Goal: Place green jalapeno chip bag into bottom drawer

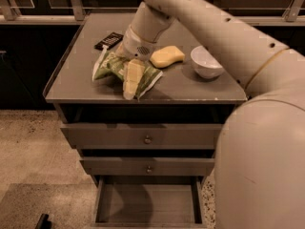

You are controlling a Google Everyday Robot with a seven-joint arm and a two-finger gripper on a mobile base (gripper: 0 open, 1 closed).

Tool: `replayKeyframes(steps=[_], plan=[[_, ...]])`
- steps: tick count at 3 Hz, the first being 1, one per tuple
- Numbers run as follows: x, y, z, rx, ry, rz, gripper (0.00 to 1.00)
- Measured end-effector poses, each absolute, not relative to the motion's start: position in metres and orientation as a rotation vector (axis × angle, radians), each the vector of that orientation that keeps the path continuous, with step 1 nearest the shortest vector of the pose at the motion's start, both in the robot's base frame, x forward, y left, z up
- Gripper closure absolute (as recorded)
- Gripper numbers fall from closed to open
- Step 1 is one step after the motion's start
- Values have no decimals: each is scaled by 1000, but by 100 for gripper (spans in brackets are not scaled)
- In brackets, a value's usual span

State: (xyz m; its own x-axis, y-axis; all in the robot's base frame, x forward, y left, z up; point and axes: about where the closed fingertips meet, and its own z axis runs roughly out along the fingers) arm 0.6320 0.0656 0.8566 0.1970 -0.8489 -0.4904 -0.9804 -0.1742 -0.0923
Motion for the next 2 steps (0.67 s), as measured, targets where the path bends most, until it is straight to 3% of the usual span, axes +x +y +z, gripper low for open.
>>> replayKeyframes(steps=[2], plan=[[632,68,855,-2096,1710,469,43]])
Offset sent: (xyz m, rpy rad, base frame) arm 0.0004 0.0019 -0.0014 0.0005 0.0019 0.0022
